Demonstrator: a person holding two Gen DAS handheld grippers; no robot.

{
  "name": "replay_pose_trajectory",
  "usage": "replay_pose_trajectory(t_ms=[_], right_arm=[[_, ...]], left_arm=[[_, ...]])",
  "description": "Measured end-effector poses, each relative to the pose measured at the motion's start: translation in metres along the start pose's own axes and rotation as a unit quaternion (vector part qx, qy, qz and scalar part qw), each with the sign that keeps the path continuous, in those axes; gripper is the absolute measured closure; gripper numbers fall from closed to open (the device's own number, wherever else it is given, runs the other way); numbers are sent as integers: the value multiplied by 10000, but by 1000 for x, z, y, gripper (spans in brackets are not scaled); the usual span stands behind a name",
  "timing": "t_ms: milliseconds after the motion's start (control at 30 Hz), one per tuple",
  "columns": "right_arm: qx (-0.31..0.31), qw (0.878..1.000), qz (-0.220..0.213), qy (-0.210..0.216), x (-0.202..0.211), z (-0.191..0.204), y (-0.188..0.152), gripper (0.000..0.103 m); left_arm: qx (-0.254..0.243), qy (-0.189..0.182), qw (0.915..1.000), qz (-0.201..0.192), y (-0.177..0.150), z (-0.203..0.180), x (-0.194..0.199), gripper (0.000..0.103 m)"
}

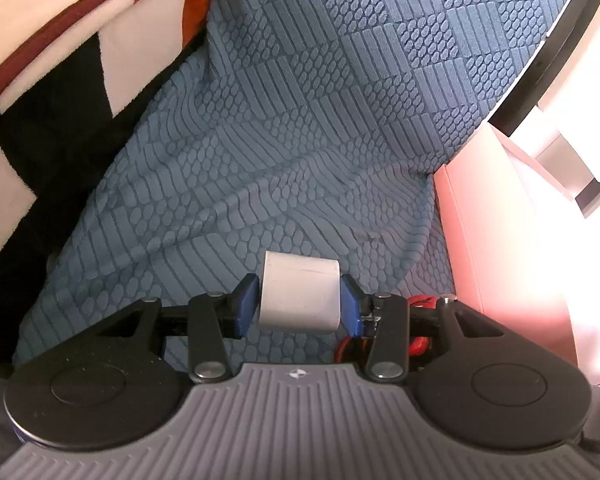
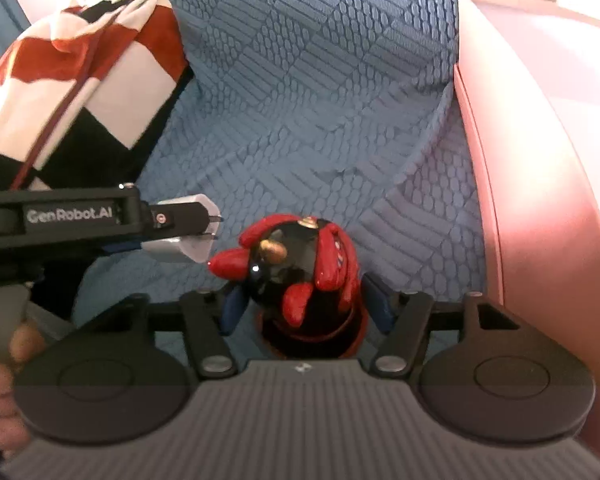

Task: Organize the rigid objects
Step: 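Lift the white cube with the left tool while the right carries the figure toward the box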

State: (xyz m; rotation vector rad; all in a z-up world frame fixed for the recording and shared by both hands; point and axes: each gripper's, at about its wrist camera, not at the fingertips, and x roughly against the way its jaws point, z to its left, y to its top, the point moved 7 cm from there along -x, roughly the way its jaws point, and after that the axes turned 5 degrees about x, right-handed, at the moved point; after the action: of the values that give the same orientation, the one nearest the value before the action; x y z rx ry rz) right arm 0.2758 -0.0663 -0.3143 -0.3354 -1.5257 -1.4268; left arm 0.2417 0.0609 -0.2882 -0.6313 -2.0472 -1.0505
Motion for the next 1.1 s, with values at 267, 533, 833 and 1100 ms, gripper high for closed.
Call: replay_pose_trajectory(t_ms=[267,533,833,1100], right_arm=[[89,9988,-145,-462,5,3,-3,46],[-20,9985,-121,-535,17,2,6,46],[-56,9990,-122,-435,41,5,17,46],[-61,9991,-287,-320,70,8,31,46]], left_arm=[[41,-45,10000,73,0,2,-4,54],[-66,-231,9997,90,0,-3,-3,54],[-30,-550,9985,29,4,-7,8,54],[-300,-858,9958,-143,6,-26,34,54]])
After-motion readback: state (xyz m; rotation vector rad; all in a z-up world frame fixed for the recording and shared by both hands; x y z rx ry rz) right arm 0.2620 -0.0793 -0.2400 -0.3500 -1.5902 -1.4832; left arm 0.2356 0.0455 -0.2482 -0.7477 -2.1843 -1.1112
